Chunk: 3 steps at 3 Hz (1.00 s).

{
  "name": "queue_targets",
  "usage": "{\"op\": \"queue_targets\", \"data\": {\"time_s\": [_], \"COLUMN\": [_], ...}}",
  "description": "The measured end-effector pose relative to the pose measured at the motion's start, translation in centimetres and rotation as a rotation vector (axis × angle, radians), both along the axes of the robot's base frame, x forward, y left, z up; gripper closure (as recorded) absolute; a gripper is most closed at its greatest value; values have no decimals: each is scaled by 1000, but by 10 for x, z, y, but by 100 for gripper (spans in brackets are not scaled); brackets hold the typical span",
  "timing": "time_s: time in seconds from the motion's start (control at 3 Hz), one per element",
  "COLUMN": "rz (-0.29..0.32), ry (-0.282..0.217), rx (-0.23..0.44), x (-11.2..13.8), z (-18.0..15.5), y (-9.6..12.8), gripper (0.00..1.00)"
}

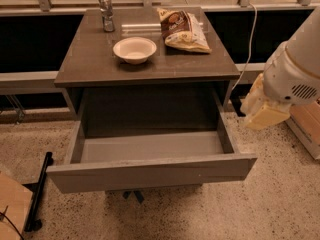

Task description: Close top drawer

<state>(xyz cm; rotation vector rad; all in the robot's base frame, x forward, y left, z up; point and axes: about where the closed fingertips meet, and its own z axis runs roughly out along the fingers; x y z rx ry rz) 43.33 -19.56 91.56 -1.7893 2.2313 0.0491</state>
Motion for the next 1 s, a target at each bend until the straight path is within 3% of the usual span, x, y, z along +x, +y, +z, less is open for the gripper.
{"op": "queue_targets", "data": {"time_s": [0.33,0.67,1.0], "rz": [48,69,71], "ry": [117,212,230], "rx": [26,56,56], "x": [-16,-30,-34], "z": [-51,-104,-113], "y": [10,15,15], "gripper": [85,100,100]}}
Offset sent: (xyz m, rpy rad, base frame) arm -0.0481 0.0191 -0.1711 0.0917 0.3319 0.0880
